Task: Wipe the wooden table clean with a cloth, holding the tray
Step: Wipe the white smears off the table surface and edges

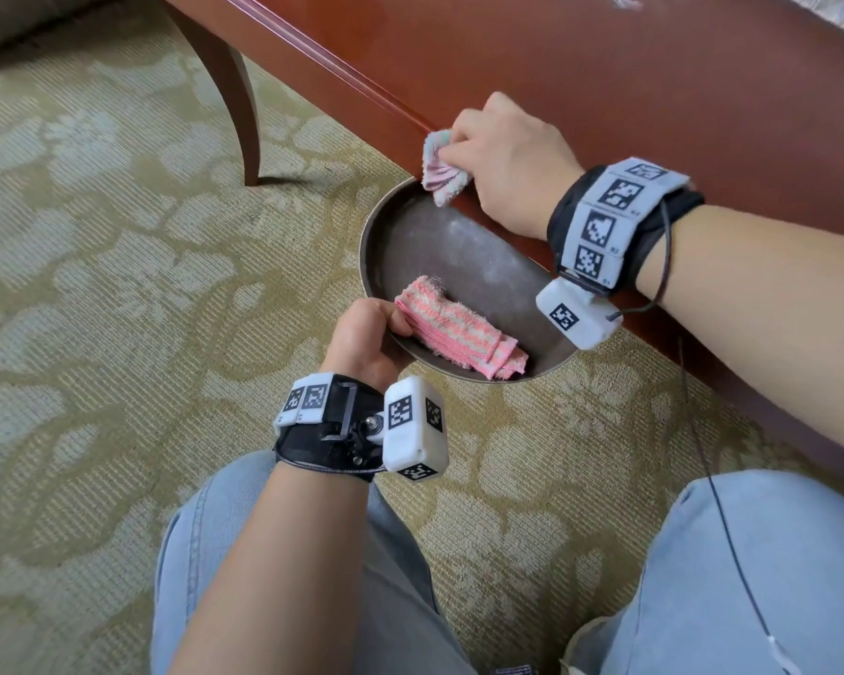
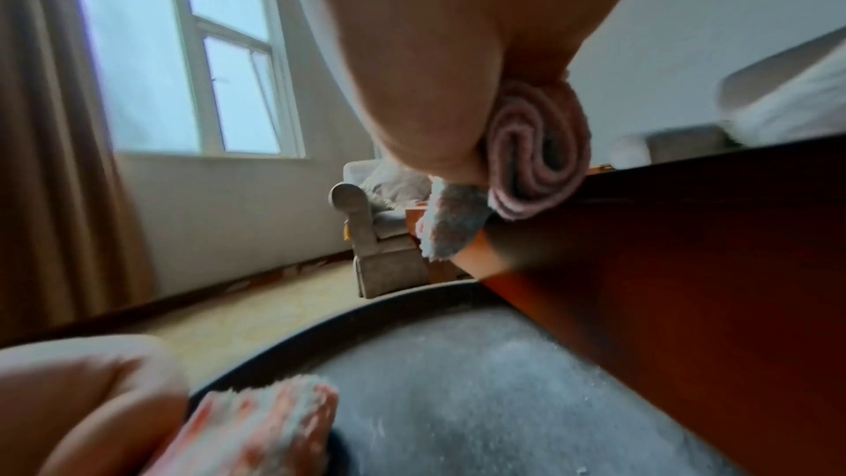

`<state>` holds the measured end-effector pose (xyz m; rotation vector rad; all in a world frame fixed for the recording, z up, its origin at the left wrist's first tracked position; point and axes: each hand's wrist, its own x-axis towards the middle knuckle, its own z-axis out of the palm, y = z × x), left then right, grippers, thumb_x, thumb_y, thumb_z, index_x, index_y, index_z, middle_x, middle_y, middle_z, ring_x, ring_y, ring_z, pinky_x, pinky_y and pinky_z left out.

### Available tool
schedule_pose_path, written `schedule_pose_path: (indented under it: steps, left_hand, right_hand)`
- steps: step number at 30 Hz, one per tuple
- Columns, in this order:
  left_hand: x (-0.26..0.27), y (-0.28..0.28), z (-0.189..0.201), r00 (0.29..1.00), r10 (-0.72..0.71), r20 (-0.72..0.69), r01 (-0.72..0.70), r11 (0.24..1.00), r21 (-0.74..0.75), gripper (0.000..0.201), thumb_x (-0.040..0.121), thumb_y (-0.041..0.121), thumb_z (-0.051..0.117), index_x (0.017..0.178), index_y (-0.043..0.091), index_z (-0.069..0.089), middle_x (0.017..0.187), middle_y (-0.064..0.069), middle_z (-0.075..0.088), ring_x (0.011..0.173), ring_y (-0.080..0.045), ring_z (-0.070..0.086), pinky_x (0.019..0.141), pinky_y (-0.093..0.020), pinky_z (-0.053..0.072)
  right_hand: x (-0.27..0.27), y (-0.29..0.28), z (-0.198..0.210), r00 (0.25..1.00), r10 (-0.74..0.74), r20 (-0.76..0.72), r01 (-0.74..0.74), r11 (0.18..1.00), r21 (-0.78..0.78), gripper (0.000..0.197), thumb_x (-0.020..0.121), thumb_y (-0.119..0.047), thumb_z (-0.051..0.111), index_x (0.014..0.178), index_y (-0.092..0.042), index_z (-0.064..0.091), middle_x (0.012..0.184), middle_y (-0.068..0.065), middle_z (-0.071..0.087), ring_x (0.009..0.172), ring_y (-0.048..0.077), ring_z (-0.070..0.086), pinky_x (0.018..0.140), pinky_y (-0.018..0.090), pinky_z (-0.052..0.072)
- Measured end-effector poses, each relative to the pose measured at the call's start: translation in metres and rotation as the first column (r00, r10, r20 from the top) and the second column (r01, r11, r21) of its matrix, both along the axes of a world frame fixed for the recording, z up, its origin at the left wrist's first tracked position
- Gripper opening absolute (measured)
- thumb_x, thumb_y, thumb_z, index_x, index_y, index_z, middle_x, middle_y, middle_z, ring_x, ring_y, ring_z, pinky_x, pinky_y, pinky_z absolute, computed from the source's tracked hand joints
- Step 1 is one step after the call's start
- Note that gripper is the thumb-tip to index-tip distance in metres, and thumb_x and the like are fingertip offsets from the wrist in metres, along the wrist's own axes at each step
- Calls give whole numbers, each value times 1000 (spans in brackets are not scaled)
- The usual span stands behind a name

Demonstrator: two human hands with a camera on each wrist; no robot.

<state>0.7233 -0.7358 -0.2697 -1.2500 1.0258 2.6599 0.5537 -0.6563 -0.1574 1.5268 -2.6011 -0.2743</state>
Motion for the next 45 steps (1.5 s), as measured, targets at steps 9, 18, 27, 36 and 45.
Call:
schedule_pose_path:
  steps: [9,18,27,36,45]
  left_hand:
    - [-4,-3,-7,1000,-14,17,13,1000,16,29,47,-4,33,68,16,32,67,-5,38,58,-26,44,61,-34,53]
    - [-5,-2,-8,1000,-8,19,8,1000,9,29,46,-3,35,68,16,33,68,-5,37,62,-27,43,69,-38,50]
    - [-7,-1,-5,1000,-26,17,27,1000,-12,28,45,-3,34,64,17,30,65,-5,36,58,-26,43,62,-33,50]
    - [-3,3,2,999,-34,38,35,999,-28,26,47,-4,33,62,17,30,63,-5,37,56,-26,43,65,-34,50]
    - [1,5,4,998,-22,55,23,1000,-16,25,50,-4,31,66,15,33,65,-6,40,61,-27,48,75,-39,53]
  right_hand:
    - [13,-2,-11,997,-47,-61,46,999,-14,27,92,-3,33,108,-4,55,112,12,52,108,35,45,68,38,40]
    - [16,-11,-3,984,-173,53,174,985,-13,18,86,1,41,94,-8,55,104,14,53,87,32,49,67,36,35]
    - [21,25,11,975,-214,58,218,973,-70,41,86,7,41,111,-10,69,102,14,60,104,33,53,81,37,48]
    - [16,62,0,928,-253,272,324,910,-258,47,83,4,50,116,-20,72,113,11,71,104,36,63,96,40,52]
    - [26,84,3,900,-153,408,379,738,-558,51,78,3,44,112,-18,75,110,2,73,99,24,64,96,35,49]
